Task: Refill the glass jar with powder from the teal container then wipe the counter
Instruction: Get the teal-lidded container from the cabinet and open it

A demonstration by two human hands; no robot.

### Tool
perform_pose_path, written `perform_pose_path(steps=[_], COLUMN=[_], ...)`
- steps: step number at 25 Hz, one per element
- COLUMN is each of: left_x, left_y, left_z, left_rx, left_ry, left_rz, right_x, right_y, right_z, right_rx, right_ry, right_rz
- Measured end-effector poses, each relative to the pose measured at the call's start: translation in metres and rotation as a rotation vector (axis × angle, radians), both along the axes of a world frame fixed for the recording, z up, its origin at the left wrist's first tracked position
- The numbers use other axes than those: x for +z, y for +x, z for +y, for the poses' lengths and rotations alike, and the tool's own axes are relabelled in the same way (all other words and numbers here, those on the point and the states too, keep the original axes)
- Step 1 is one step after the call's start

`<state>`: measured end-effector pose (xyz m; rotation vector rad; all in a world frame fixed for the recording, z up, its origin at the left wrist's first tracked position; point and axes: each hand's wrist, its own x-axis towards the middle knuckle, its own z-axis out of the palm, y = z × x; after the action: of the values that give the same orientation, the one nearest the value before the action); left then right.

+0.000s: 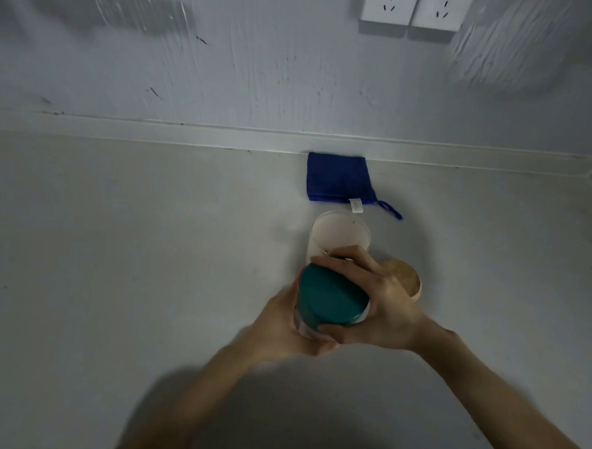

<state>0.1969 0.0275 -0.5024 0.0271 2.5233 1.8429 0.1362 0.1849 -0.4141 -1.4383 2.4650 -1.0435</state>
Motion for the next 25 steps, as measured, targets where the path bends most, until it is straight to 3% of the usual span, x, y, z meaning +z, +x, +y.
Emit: perform_pose_path(steps=[7, 11, 18, 21, 25], left_x=[0.011, 0.006, 0.008, 0.014, 0.021], left_y=[-0.007, -0.004, -0.002, -0.007, -0.012], left_z=[-0.013, -0.013, 0.007, 0.004, -0.008], left_rx=[-0.201, -0.091, 0.083, 0.001, -0.156], left_ry=[-0.019, 0.007, 0.059, 0.112, 0.006], left_rz=[-0.026, -0.101, 0.027, -0.003, -0.025], right_x=[0.01, 0.007, 0.006, 0.014, 0.027], right_y=[-0.012, -0.014, -0.006, -0.01, -0.016], right_z=[-0.005, -0.006, -0.007, -0.003, -0.003], right_rx=[0.168, 0.129, 0.026, 0.083, 0.194], right_ry=[0.076, 0.058, 0.031, 0.063, 0.138], right_rz=[-0.007, -0.098, -0.171, -0.155, -0.089])
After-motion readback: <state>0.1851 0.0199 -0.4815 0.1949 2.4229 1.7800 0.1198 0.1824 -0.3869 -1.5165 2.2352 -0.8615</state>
